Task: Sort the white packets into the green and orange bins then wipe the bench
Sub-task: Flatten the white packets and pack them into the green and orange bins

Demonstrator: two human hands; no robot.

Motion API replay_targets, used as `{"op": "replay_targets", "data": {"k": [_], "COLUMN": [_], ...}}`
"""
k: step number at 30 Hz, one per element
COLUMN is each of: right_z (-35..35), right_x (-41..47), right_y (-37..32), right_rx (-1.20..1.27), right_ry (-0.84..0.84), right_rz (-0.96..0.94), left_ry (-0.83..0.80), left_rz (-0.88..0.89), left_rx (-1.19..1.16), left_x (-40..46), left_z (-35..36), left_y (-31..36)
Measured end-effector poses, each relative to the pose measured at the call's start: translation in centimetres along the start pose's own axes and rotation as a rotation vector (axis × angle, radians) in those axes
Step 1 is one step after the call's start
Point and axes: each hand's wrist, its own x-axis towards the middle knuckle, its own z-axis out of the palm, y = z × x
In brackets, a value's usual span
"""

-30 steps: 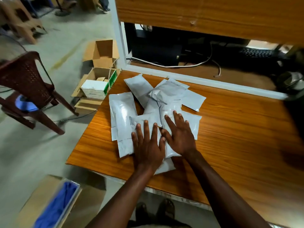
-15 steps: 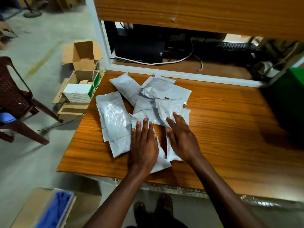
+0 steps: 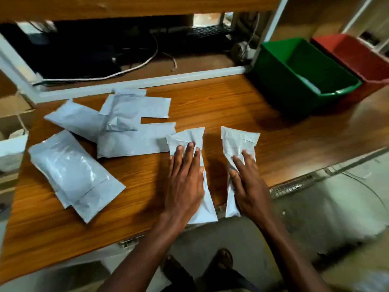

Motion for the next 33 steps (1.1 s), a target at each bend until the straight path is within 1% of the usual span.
{"op": "replay_targets", "data": {"k": [4, 9, 13, 20, 28, 33], "right_z": [-3.1, -7.5, -11.1, -16.3, -21.3, -24.6], "right_x": [-2.2, -5.8, -8.9, -12.5, -13.7, -11.9], "right_y": [3.8, 8.2, 11.4, 17.1, 24.2, 29.8], "right_rx": [0.001, -0.066, -0.062, -0.078, -0.115, -0.116], "right_ry": [0.111, 0.207, 0.291, 0.429, 0.543, 0.572], "right_rz": [0.075, 0.22, 0.306, 0.392, 0.523, 0.59], "left_ry": [-0.049, -0.084, -0.081, -0.107, -0.198, -0.242], "left_rz": [0.141, 0.298, 0.377, 0.537, 0.733, 0.793], "left_rx": [-0.032, -0.078, -0.151, -0.214, -0.251, -0.263], "left_x": [0.7, 1.1, 0.7, 0.8, 3.0, 6.7], "left_z": [1.1, 2.4, 3.4, 6.2, 10.8, 14.7], "left_y": [4.5, 11.2, 17.1, 26.6, 36.3, 42.1]}}
